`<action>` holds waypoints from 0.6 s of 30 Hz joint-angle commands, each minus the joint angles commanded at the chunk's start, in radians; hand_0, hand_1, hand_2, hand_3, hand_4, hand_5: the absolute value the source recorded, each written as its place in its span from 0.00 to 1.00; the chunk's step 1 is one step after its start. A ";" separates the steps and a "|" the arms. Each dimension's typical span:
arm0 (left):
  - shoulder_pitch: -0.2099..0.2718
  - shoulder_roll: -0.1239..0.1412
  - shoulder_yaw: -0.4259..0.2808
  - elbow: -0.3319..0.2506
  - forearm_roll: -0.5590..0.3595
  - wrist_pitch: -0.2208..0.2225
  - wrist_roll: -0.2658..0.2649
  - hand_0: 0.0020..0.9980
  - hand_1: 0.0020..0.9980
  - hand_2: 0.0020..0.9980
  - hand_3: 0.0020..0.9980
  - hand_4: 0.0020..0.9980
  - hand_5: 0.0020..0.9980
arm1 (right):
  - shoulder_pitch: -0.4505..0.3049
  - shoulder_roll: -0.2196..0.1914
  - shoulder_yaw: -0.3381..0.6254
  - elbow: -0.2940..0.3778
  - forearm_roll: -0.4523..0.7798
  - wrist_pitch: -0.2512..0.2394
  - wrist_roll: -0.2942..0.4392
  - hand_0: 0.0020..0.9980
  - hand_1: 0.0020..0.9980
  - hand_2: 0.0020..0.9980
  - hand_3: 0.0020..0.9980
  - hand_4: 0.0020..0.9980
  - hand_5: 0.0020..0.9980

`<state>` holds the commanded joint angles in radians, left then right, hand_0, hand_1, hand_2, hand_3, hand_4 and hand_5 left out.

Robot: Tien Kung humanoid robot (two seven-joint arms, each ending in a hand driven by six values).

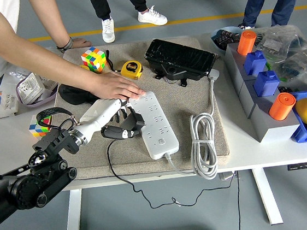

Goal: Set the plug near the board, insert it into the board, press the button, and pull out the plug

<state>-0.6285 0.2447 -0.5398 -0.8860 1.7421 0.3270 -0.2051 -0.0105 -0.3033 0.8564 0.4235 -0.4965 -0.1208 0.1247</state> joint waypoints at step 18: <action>0.002 -0.001 -0.020 -0.001 0.002 -0.035 0.007 0.30 0.49 0.55 0.58 0.87 0.11 | 0.000 0.001 0.003 0.000 -0.001 0.001 0.001 0.61 0.61 0.55 0.55 0.80 0.30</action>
<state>-0.6264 0.2439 -0.5599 -0.8868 1.7446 0.2918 -0.1981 -0.0101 -0.3022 0.8590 0.4237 -0.4976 -0.1199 0.1257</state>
